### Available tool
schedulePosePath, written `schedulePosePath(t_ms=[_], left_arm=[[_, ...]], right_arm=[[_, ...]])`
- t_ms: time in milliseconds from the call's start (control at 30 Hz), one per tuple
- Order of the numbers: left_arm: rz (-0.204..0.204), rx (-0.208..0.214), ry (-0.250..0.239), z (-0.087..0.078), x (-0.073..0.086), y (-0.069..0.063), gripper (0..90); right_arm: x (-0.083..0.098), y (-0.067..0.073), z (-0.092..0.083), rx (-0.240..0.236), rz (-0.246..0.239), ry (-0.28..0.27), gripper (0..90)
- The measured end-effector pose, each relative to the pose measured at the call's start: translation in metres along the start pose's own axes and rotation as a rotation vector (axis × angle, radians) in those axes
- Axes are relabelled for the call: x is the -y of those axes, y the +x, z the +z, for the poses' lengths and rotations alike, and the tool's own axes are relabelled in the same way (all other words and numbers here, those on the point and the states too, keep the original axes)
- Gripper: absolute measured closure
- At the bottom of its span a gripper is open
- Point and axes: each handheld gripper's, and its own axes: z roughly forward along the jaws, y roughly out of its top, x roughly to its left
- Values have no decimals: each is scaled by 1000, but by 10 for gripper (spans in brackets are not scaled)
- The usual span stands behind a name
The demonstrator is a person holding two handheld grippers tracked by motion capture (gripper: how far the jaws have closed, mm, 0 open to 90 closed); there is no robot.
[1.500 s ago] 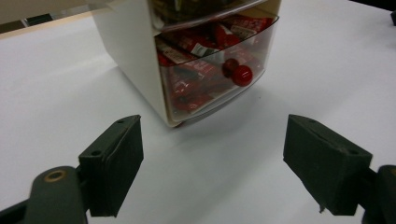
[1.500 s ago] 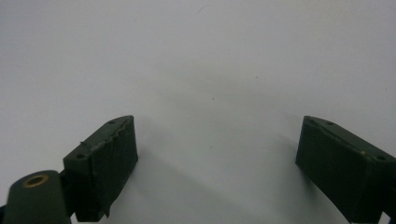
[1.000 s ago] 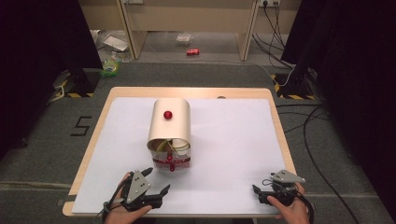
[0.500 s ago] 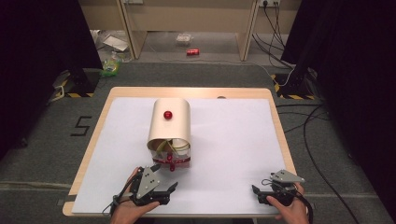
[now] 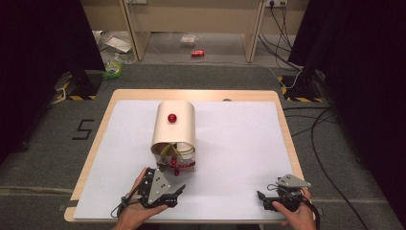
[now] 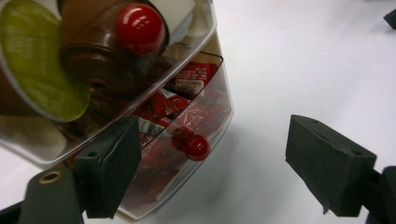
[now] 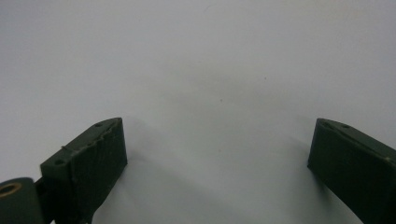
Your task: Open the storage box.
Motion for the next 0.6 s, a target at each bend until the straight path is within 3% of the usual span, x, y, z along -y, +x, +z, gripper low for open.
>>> schedulePosePath(t_ms=[33,67,233,333,467,600], left_arm=[[0,0,0,0,0,0,183],[30,-10,11,3,0,-2,184],[87,-39,38,7,0,-5,190],[101,-43,44,7,0,-5,193],[179,-73,65,9,-1,-12,191],[224,-79,78,13,-5,-16,189]], right_arm=[[0,0,0,0,0,-1,48],[0,0,0,0,0,1,46],[0,0,0,0,0,1,43],[0,1,0,-1,5,3,42],[0,1,0,0,5,3,42],[0,1,0,0,4,3,41]])
